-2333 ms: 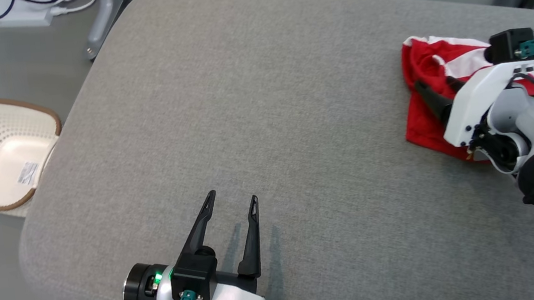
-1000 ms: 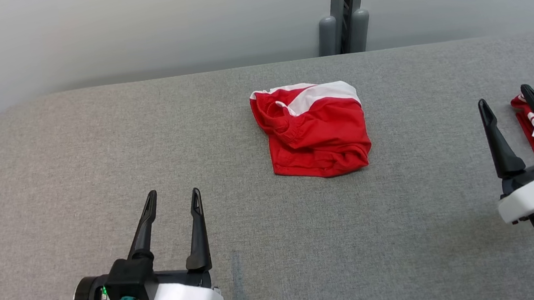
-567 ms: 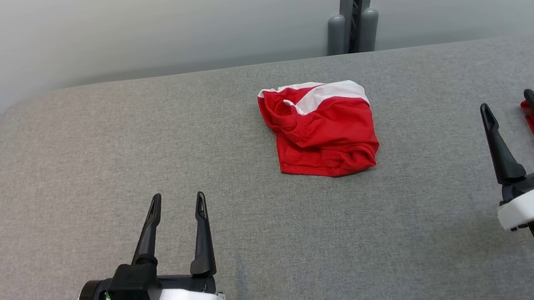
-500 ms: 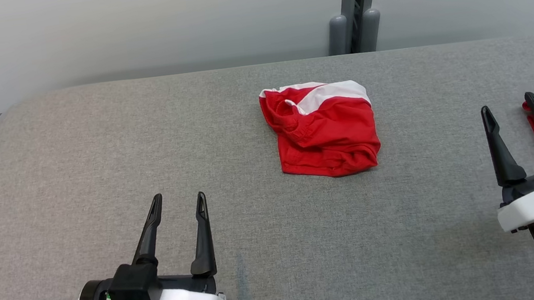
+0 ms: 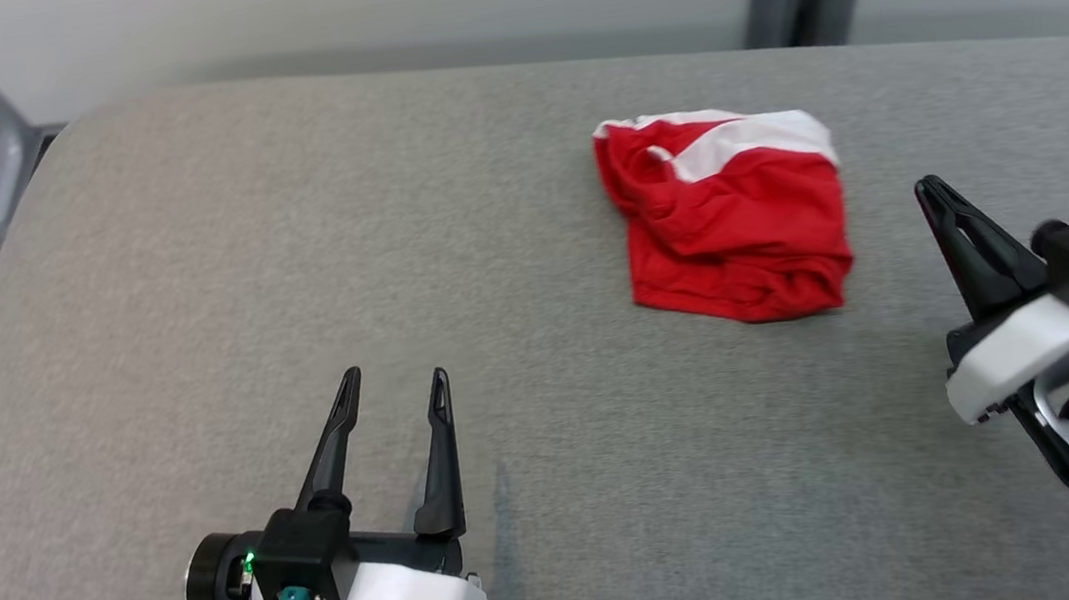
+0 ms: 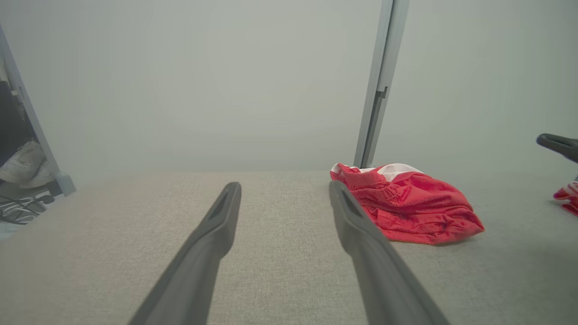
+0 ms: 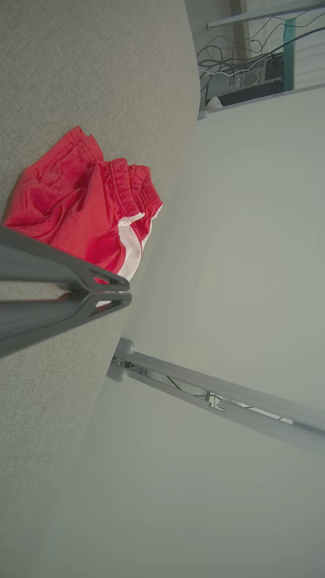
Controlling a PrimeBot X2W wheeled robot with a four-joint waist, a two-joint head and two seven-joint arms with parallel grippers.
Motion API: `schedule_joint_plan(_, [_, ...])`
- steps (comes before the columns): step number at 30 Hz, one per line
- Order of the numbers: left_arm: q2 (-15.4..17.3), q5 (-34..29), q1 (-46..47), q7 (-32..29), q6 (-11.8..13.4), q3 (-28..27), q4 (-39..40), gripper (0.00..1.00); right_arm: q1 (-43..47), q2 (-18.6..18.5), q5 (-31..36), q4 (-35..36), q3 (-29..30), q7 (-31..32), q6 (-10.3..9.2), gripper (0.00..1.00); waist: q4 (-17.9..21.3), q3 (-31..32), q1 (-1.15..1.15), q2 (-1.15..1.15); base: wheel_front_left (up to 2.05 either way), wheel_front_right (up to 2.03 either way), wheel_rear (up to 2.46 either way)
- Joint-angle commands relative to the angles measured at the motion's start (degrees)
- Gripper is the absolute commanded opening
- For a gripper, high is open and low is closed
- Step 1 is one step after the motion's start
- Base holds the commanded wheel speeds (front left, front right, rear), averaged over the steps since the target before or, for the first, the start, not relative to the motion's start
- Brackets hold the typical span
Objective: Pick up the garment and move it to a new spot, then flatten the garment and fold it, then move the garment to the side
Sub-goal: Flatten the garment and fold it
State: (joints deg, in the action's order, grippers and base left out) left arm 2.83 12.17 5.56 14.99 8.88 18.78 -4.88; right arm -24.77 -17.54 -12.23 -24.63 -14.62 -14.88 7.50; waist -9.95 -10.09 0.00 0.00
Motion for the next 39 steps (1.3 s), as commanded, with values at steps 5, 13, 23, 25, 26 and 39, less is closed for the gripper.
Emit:
schedule_joint_plan(5, [0.2,0.7,1.7,0.2,0.7,1.2,-0.1,1.0,-7.5,-4.0,-4.9,-6.2,-8.9,2.0,-0.01,0.0,-5.6,-3.8,0.0,0.0,0.0,0.0,0.0])
schedule_joint_plan(13, [0.2,2.9,3.9,0.2,2.2,4.4,1.1,1.0,-18.9,-10.8,-15.1,-14.3,-25.1,7.8,-0.01,0.0,-12.0,-8.4,0.0,0.0,0.0,0.0,0.0])
schedule_joint_plan(23, [0.2,4.6,5.8,0.2,3.4,7.1,2.1,1.0,-29.3,-17.0,-25.0,-20.3,-37.9,15.5,-0.01,0.0,-15.9,-13.0,0.0,0.0,0.0,0.0,0.0])
schedule_joint_plan(25, [0.2,4.9,6.0,0.2,3.6,7.5,2.3,1.0,-31.3,-18.0,-26.3,-21.7,-38.8,15.5,-0.01,0.0,-16.3,-13.6,0.0,0.0,0.0,0.0,0.0])
schedule_joint_plan(26, [0.2,5.0,6.0,0.2,3.8,7.7,2.4,1.0,-32.5,-18.4,-26.6,-22.6,-38.8,14.8,-0.01,0.0,-16.4,-13.8,0.0,0.0,0.0,0.0,0.0])
schedule_joint_plan(39, [0.2,5.1,5.9,0.2,4.6,8.1,1.8,1.0,-34.3,-12.4,-29.0,-28.7,-40.3,3.3,-0.01,0.0,-15.1,-12.2,0.0,0.0,0.0,0.0,0.0])
